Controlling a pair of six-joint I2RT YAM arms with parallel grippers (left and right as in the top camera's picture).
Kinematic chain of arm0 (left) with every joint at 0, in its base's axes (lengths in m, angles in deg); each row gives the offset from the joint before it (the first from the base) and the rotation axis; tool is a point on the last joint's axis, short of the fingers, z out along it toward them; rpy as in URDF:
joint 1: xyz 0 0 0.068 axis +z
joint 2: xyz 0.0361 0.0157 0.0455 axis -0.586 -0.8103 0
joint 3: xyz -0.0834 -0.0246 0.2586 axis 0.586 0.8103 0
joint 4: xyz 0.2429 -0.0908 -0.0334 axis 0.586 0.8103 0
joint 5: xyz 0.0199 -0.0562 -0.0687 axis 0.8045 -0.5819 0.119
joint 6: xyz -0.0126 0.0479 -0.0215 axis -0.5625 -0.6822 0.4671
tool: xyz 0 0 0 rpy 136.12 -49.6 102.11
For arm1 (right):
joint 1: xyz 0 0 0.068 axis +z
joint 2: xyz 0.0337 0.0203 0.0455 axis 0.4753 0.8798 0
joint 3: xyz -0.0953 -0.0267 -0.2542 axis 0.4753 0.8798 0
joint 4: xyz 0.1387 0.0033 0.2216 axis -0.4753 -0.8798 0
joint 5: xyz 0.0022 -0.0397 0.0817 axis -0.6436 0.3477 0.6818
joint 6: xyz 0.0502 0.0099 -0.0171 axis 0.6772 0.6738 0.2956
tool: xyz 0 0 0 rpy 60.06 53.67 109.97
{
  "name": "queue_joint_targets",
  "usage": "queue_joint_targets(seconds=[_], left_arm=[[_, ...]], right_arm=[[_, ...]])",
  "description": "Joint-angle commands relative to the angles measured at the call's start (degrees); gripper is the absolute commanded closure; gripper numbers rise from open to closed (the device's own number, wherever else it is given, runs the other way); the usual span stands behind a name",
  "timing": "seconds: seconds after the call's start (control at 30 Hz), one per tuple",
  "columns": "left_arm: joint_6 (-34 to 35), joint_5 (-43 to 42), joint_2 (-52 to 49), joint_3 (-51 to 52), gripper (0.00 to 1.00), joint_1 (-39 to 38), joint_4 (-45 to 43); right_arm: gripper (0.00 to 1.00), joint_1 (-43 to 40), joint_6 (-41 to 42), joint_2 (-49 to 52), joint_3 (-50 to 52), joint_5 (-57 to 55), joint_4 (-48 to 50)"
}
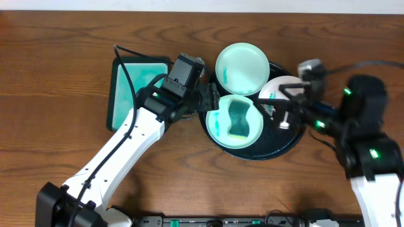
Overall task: Clean dirty plates on tray and stack at the side
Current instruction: 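Grip the rim of the front pale green plate with the right gripper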
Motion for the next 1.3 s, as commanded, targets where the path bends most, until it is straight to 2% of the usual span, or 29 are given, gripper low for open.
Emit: queue_joint_targets(seconds=[0.0, 0.03, 0.07, 0.1, 0.13, 0.17, 0.3, 0.37, 0.67, 0.87, 1.27], left_arm=[[-0.83, 0.79, -0.07, -0.07, 0.29, 0.24, 0.24], [-0.83, 0.79, -0.07, -0.07, 0.28, 0.24, 0.24], [-0.83, 0.79, -0.07, -0.09, 0.28, 0.24, 0.26], [-0.83, 0.79, -0.07, -0.09, 0.28, 0.24, 0.26], [-0.81, 0.79, -0.07, -0.09, 0.28, 0.24, 0.24], [-0.81, 0.79, -0.07, -0.09, 0.28, 0.24, 0.24], [-0.81, 0.79, -0.07, -0.07, 0.28, 0.24, 0.24], [-0.83, 0.79, -0.07, -0.09, 0.27, 0.24, 0.26], [-0.81, 2.58, -0.07, -0.09, 0.23, 0.24, 0.26], [-0.81, 3.98, -0.07, -0.07, 0.23, 0.24, 0.24], [-0.81, 3.98, -0.11, -0.07, 0.23, 0.24, 0.70]], right_arm=[[0.08, 3.10, 3.76, 4.81, -0.37, -9.20, -3.28], [0.30, 4.07, 5.55, 6.56, -0.37, -13.84, -4.63], [0.57, 4.85, 6.56, 8.04, -0.37, -17.22, -5.64], [0.76, 5.64, 7.45, 9.86, -0.37, -20.41, -6.64], [0.86, 6.12, 7.96, 11.30, -0.37, -22.32, -7.37], [0.89, 6.60, 8.41, 13.03, -0.37, -23.71, -8.00], [0.77, 7.56, 8.96, 20.13, -0.37, -24.41, -9.51], [0.75, 7.61, 9.35, 22.99, -0.37, -24.61, -10.25], [0.73, 7.58, 8.85, 35.36, -0.31, -27.63, -12.72], [0.69, 7.54, 7.96, 39.80, -0.31, -31.06, -11.37], [0.69, 7.54, 1.92, 45.31, -0.31, -31.89, -2.54]])
